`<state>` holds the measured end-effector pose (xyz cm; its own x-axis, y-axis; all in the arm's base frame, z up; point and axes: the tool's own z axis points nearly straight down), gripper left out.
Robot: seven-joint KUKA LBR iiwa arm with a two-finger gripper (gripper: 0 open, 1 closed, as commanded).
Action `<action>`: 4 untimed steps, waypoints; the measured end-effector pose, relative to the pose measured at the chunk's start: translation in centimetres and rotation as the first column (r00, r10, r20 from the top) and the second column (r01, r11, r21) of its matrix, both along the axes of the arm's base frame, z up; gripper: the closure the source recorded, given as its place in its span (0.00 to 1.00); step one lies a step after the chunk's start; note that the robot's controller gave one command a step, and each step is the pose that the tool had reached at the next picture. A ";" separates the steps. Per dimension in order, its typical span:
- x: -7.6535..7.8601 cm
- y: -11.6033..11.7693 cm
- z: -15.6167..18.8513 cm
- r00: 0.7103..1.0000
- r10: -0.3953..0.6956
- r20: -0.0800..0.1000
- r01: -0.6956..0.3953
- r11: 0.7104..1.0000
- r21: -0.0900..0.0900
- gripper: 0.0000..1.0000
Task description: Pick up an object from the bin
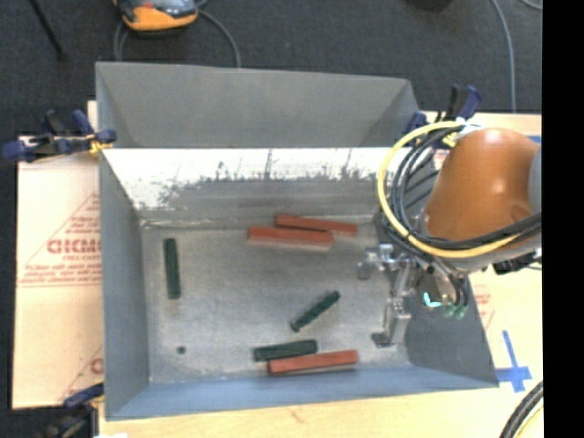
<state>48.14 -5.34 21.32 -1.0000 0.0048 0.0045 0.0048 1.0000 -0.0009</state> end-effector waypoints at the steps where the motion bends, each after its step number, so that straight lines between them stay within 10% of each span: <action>1: 0.2 0.0 0.3 1.000 0.002 0.008 -0.002 1.000 -0.001 0.00; 3: -0.5 4.1 -6.3 0.971 0.239 0.003 -0.239 0.971 0.001 0.00; 4: 4.4 2.7 -7.8 0.975 0.221 0.009 -0.221 0.975 0.001 0.00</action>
Offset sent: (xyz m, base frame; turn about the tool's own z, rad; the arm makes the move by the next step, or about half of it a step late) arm -0.0035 0.0487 -0.1432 -0.2067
